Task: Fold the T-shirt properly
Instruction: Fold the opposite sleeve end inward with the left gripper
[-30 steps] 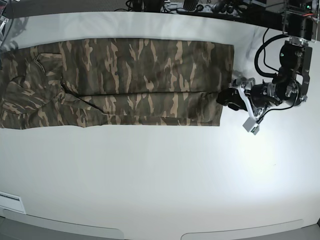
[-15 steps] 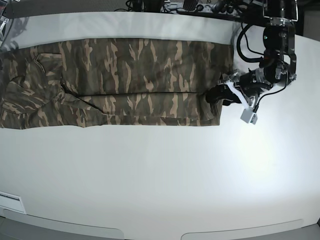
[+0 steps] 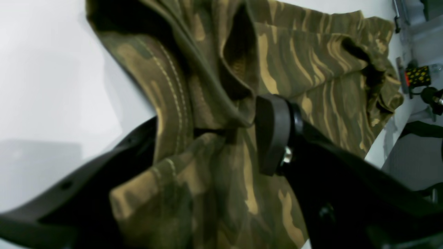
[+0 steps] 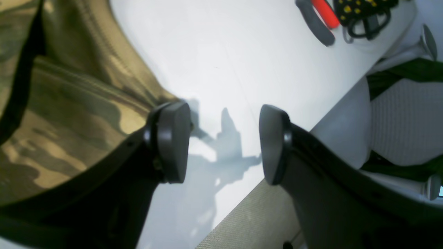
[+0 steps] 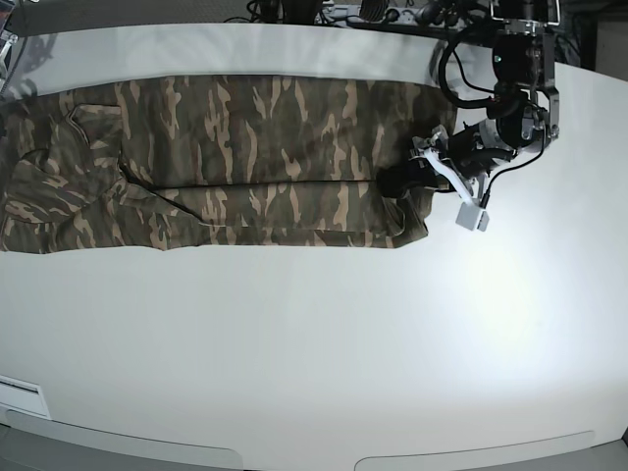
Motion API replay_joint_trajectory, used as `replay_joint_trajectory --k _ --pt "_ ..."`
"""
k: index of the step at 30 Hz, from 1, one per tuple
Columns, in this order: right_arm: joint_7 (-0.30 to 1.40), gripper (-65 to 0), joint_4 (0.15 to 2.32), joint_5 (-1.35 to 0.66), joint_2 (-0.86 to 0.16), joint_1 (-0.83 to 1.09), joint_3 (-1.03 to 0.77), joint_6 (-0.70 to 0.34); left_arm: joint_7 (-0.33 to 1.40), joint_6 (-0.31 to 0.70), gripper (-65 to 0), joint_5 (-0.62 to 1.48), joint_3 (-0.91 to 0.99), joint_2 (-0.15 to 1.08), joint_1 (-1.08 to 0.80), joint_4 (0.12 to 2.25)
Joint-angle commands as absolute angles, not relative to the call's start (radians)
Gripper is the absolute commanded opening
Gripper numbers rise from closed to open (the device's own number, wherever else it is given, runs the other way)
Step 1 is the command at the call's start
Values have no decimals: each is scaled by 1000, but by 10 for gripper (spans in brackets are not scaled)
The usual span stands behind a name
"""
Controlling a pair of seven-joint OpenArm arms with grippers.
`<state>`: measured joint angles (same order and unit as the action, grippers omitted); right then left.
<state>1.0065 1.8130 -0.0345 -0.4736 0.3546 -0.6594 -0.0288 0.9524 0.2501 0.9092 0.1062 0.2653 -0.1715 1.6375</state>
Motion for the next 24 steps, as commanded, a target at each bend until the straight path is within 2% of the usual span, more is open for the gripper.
replay_joint_trajectory --k 1,2,3,5,6,13,18,24 --pt "988 -307 1830 -22 -500 352 -669 -26 1045 216 -331 818 95 268 -190 1622" --pt "988 -307 1830 -22 -500 352 -670 -26 1043 215 -364 805 95 268 -187 1622" --pt "988 -307 1830 -22 -500 352 -670 -26 1042 211 -423 787 95 268 -182 1622" --pt "988 -307 1830 -22 -500 352 -670 -26 1034 175 -600 766 95 269 -177 1622" --pt "988 -307 1830 -22 -500 352 -670 -27 1029 171 -650 761 95 269 -176 1622" --pt "987 -307 1830 -31 -503 349 -669 -65 1025 186 -650 755 144 275 -133 1622" --pt "987 -307 1831 -130 -517 349 -669 -107 1024 186 -650 757 216 343 -66 1622" --pt "965 -308 1831 -428 -519 349 -669 -323 1024 194 -650 776 227 433 -22 1622"
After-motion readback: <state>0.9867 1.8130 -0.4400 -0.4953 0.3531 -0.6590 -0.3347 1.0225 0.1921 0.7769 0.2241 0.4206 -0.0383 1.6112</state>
